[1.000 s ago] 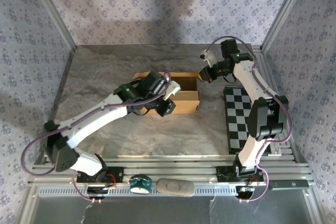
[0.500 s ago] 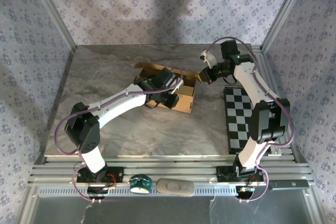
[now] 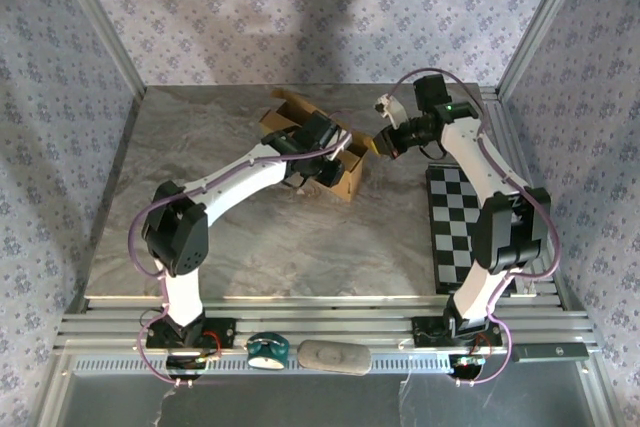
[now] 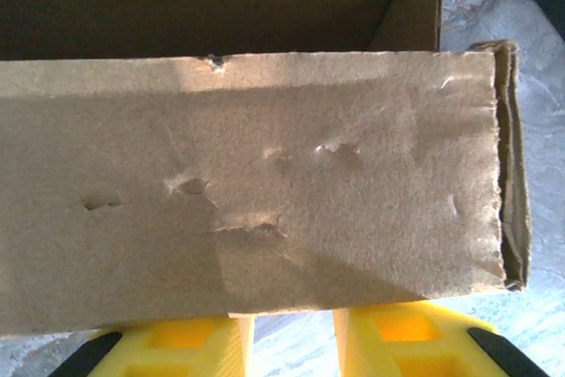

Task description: Fold the paper box

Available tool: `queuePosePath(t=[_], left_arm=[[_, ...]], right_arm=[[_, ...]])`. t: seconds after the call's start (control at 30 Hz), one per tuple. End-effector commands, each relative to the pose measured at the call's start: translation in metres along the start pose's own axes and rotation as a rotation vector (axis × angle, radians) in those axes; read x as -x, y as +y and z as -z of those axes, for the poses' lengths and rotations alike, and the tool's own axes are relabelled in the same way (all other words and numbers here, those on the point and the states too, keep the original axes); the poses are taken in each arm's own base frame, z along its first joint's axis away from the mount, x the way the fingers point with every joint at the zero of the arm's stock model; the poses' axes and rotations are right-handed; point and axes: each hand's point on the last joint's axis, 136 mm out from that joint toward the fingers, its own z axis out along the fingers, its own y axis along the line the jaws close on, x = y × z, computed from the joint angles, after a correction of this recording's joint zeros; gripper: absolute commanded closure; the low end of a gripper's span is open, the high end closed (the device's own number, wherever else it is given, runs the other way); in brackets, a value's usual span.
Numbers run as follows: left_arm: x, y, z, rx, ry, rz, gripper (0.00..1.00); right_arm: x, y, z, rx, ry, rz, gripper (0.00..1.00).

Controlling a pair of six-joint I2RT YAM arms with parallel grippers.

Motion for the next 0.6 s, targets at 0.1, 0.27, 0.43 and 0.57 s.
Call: queuePosePath(t=[0.1, 0.27, 0.43, 0.57], left_arm=[[0.038, -0.005, -0.001, -0.058, -0.09, -0.044, 0.71], [0.055, -0.008, -0.005, -0.084, -0.116, -0.053, 0.71], [0.072, -0.014, -0.014, -0.112, -0.121, -0.065, 0.71], [0.078, -0.015, -0.02, -0.12, -0.118, -0.069, 0.71]], right_arm=[[0.013, 0.018, -0.008, 0.053, -0.004, -0.001, 1.0], [0.02, 0.019, -0.009, 0.063, -0.017, -0.044, 1.0], [0.028, 0.016, -0.013, 0.073, -0.029, -0.116, 1.0], [0.031, 0.008, -0.017, 0.061, -0.025, -0.196, 1.0]])
